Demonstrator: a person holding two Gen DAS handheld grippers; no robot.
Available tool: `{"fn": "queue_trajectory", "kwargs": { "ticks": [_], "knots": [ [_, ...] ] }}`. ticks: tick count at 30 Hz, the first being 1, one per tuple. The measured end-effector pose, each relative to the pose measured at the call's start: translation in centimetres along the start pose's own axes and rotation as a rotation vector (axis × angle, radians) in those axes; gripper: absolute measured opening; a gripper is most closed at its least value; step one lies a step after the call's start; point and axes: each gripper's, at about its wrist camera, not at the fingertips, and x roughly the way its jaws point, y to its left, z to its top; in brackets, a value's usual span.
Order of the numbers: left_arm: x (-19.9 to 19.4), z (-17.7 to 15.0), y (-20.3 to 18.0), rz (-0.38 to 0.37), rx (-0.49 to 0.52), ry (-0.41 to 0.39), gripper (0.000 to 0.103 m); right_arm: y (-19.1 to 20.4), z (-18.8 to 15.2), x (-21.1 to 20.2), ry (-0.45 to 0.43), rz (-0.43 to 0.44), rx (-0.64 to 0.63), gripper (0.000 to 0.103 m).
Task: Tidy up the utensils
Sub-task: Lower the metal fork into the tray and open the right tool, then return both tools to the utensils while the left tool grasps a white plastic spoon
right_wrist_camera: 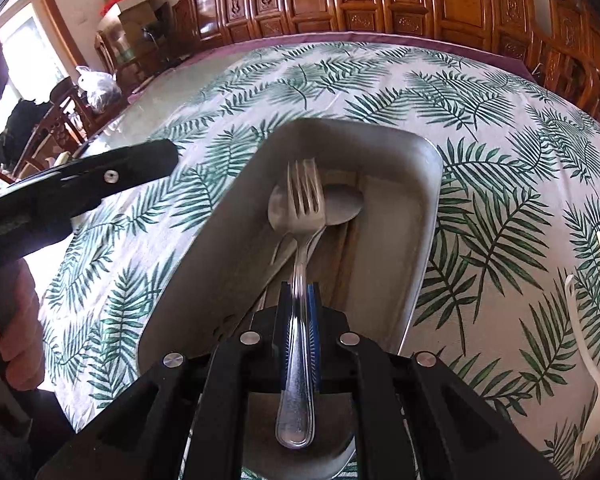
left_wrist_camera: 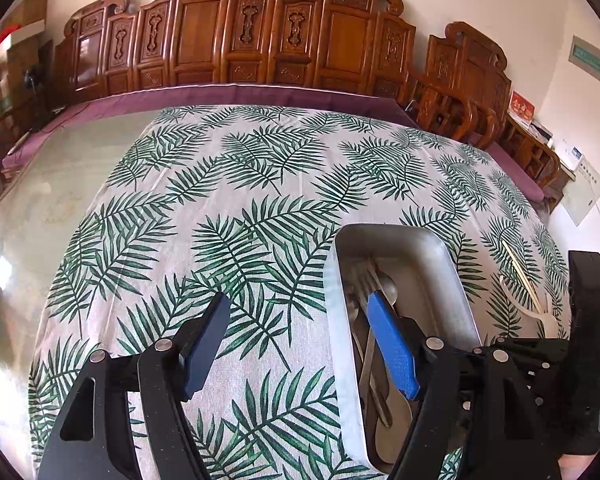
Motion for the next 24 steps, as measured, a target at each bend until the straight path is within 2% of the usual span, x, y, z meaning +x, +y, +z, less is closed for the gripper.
{"fn": "queue_trajectory", "kwargs": {
  "ticks": [6,11,18,24],
  "knots": [
    [-0.1,-0.2,-0.6,-0.008,0.007,0.004,0.068,-0.4,0.0,-2.9,-0.065,0.034,-0.045,0.01],
    [-0.4,-0.4,-1.7,-0.022,0.018,-0.001,0.068,-3.1,-1.0,-7.1,-0.13,0.019,-0.024,0.01],
    [-1.6,-1.3,-5.2,-0.059,0.072,-0.01,0.068,-9.4,-4.3,-13.1,-0.179,-0.099,0.002,0.01],
    [-3.0,-2.1,-9.3,-0.084,0.121,-0.028,0.068,-15.3,-7.7,-16.0,-0.181,-0.189,0.059,0.011]
  ]
}}
